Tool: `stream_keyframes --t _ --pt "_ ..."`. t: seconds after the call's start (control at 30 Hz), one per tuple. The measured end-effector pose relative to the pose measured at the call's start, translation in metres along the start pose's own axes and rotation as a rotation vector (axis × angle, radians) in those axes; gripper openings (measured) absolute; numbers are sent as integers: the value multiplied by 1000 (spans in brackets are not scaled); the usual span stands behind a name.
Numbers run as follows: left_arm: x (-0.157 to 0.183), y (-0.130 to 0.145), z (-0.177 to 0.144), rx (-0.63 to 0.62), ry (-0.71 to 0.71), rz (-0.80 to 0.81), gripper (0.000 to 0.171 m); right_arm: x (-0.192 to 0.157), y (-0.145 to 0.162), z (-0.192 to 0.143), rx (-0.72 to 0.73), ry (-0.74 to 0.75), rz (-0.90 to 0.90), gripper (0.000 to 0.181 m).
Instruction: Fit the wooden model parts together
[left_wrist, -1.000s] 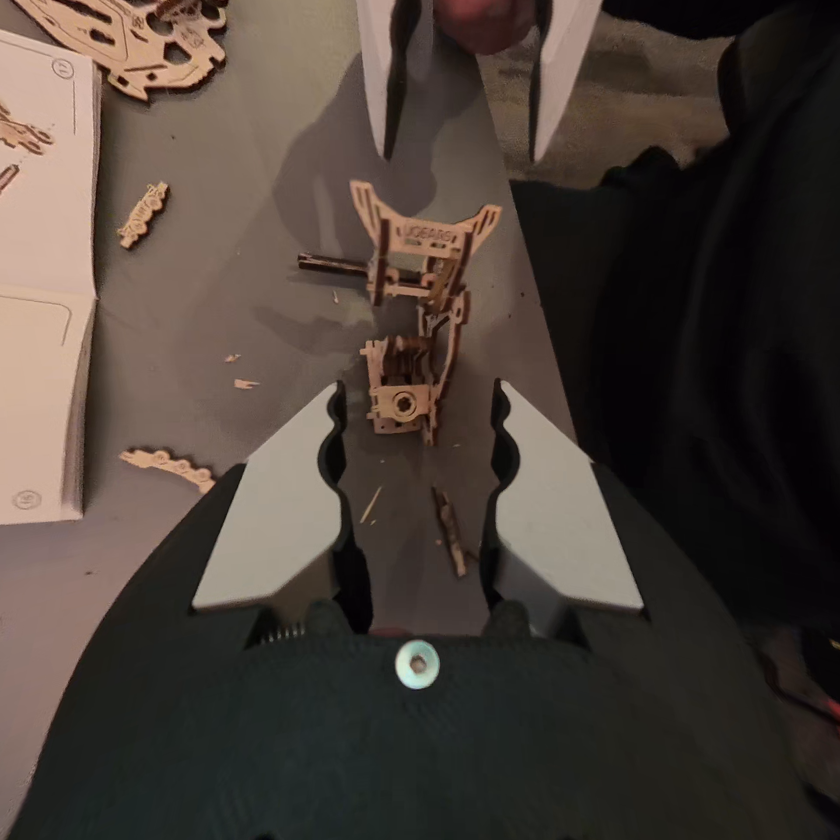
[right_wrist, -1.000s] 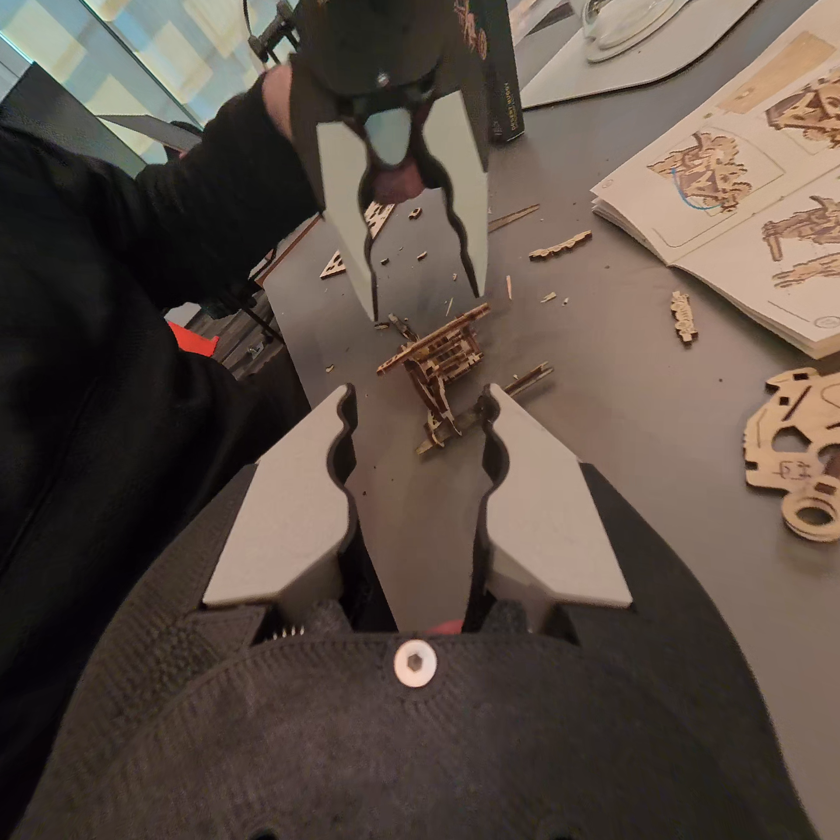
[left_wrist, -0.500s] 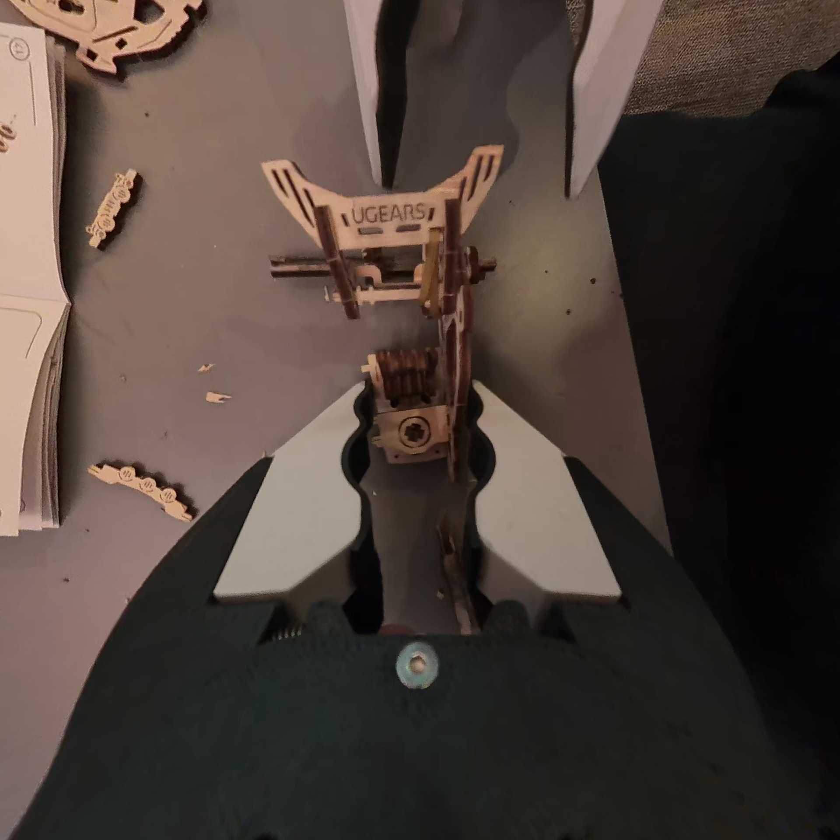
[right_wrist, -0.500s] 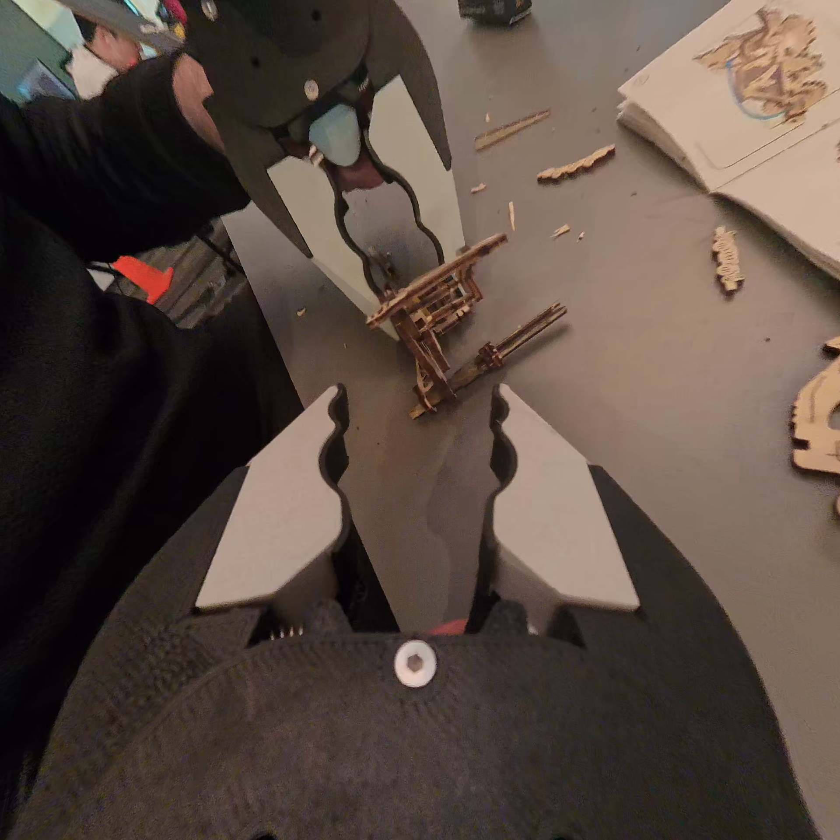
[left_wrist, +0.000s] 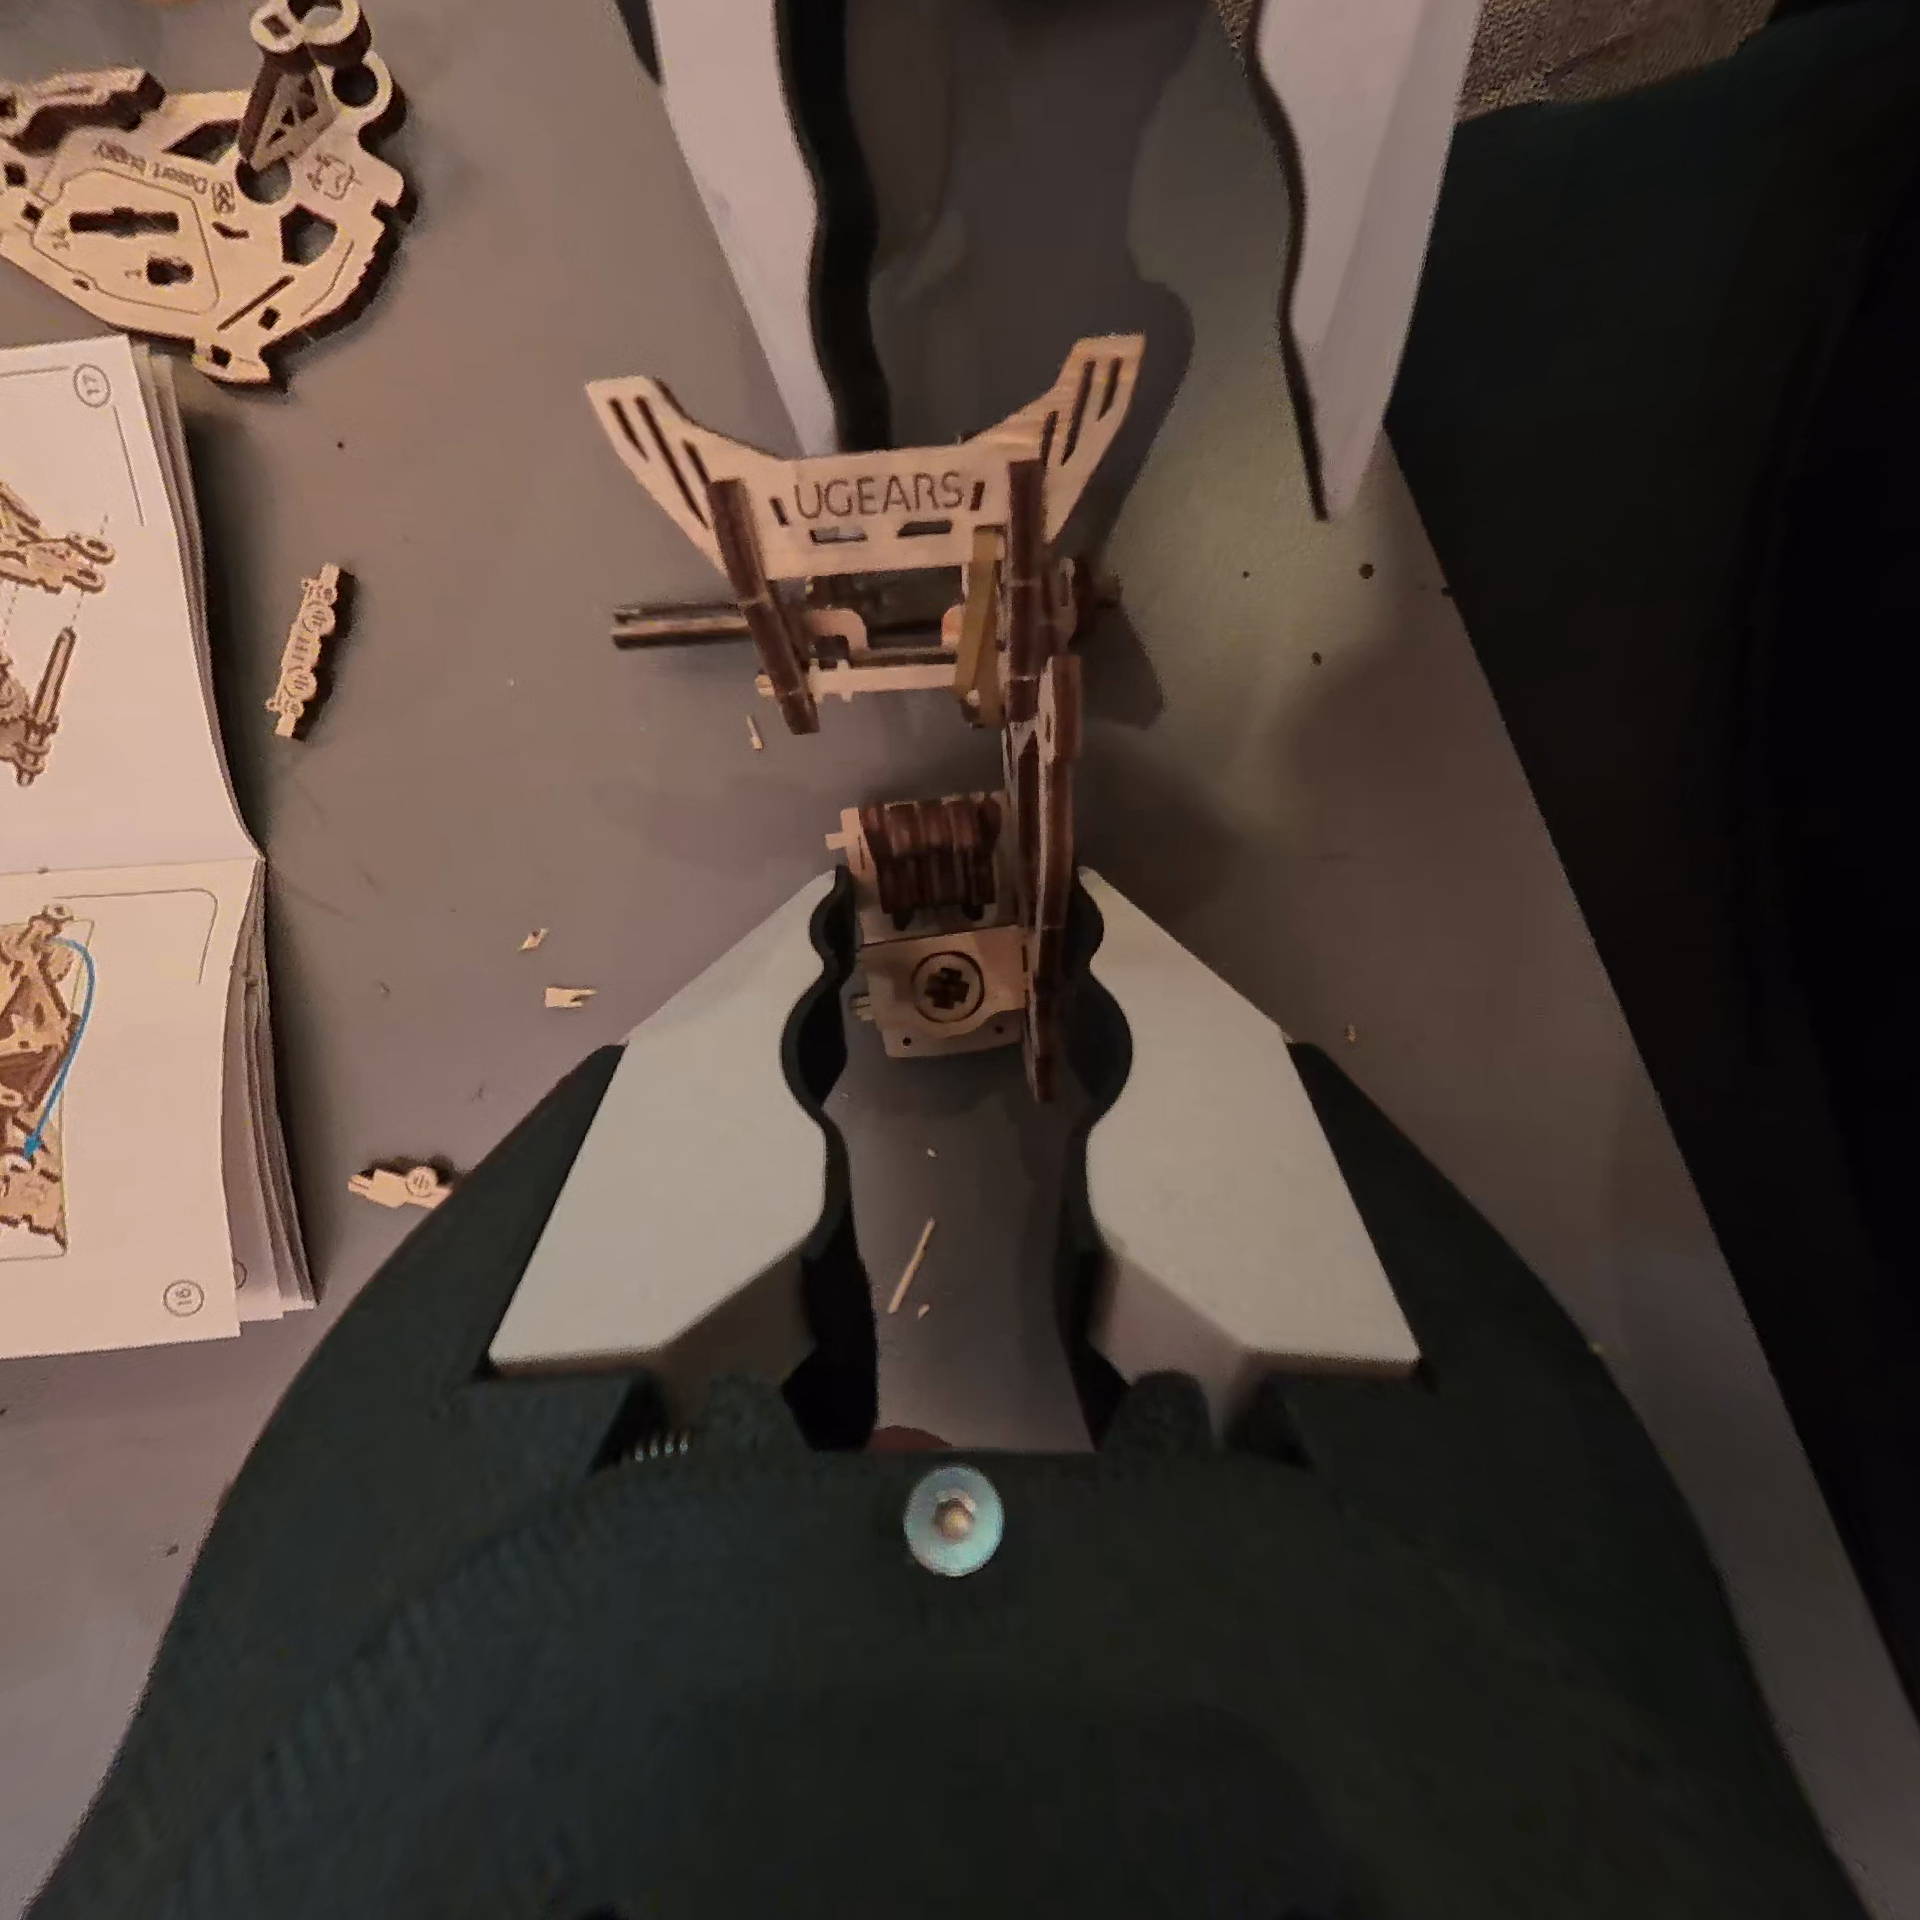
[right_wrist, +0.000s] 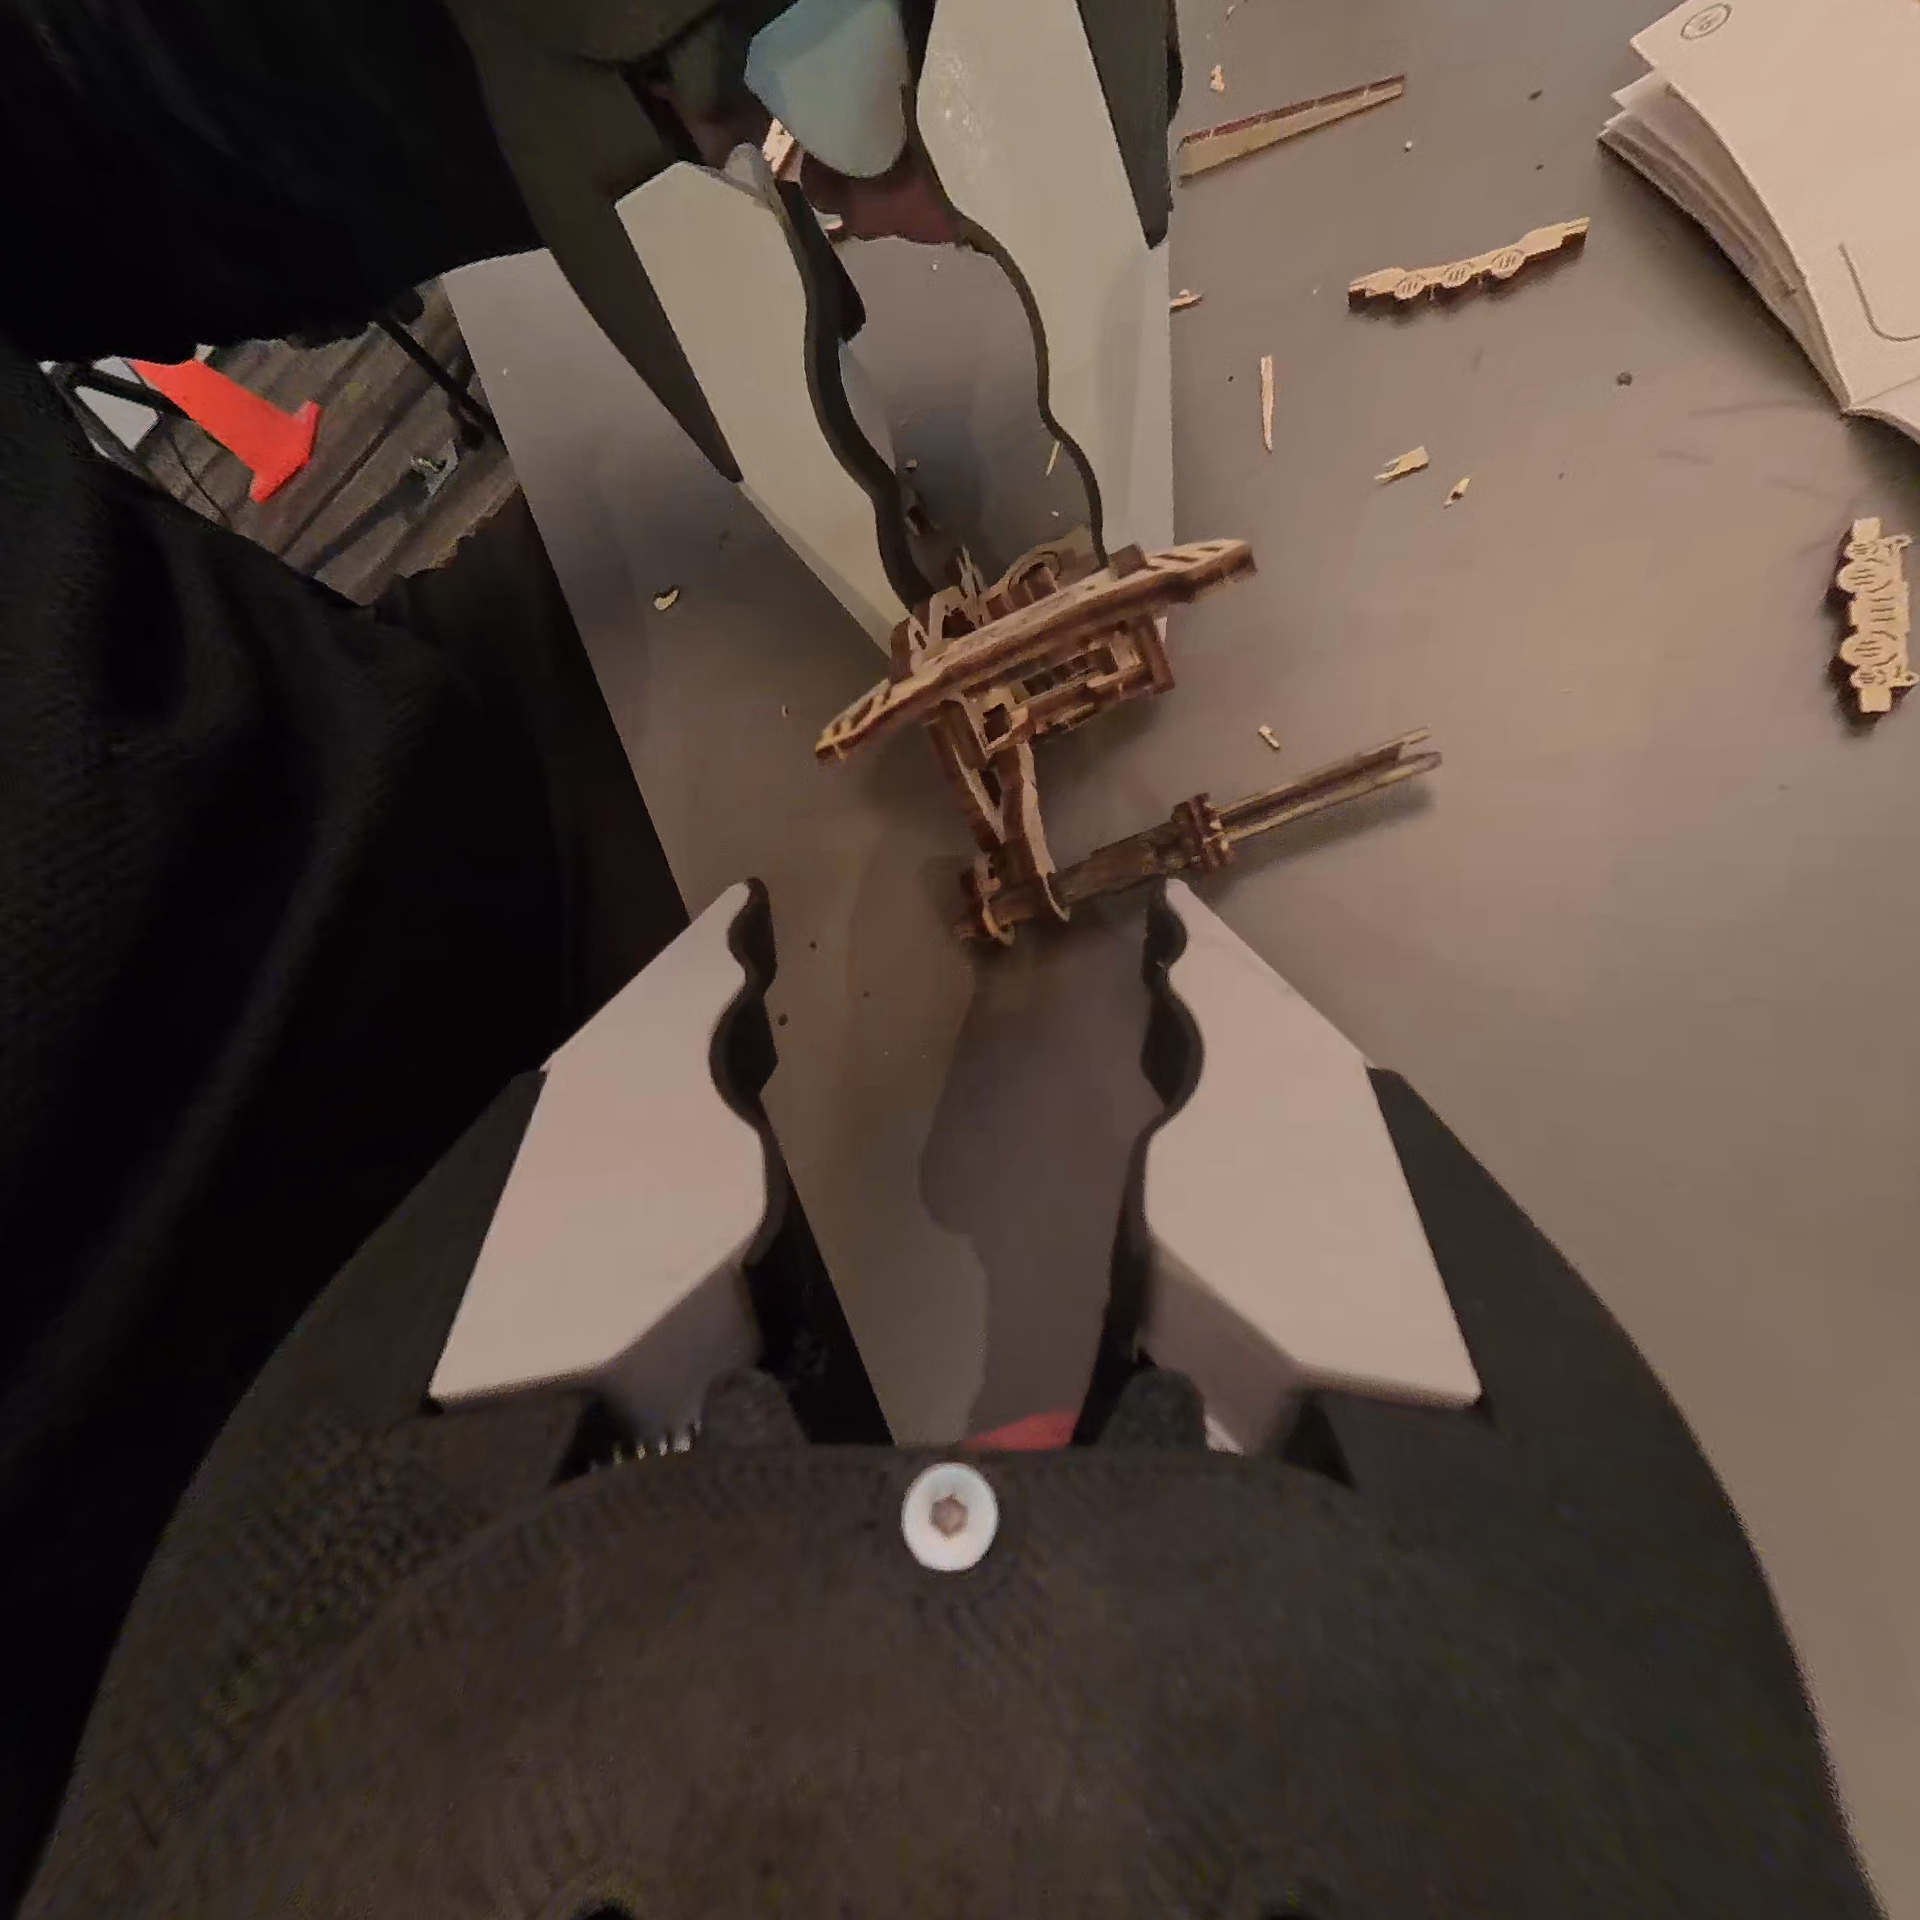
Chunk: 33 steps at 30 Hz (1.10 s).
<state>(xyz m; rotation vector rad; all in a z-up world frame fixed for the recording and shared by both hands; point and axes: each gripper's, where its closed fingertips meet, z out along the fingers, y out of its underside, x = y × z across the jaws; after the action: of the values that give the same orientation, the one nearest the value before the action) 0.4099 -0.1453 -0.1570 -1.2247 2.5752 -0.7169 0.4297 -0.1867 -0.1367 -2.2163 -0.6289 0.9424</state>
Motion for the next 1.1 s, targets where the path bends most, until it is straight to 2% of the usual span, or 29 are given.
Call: stream_keyframes --t 0.1,0.17,0.3,0.5,0.73,0.8,0.93,1.1 --pt "0 0 0 0 17 36 37 9 -8 -6 55 54 -30 76" --pt "0 0 0 -7 34 62 37 13 -7 -3 29 61 -51 84" --pt "-3 0 0 -16 53 86 37 8 0 6 -52 28 -105 81" --pt "-3 1 0 -35 67 127 37 4 0 4 -41 14 -111 75" --pt "-7 2 -1 -108 108 235 37 -2 4 2 -44 -17 -83 74" --pt "-9 2 -2 -118 113 250 37 -1 3 1 -32 -7 -75 79" --pt "-18 2 -11 -85 65 170 56 -1 -2 -10 27 -11 -52 82" --pt "-11 9 -21 -13 7 -8 52 3 1 -10 29 14 -51 83"
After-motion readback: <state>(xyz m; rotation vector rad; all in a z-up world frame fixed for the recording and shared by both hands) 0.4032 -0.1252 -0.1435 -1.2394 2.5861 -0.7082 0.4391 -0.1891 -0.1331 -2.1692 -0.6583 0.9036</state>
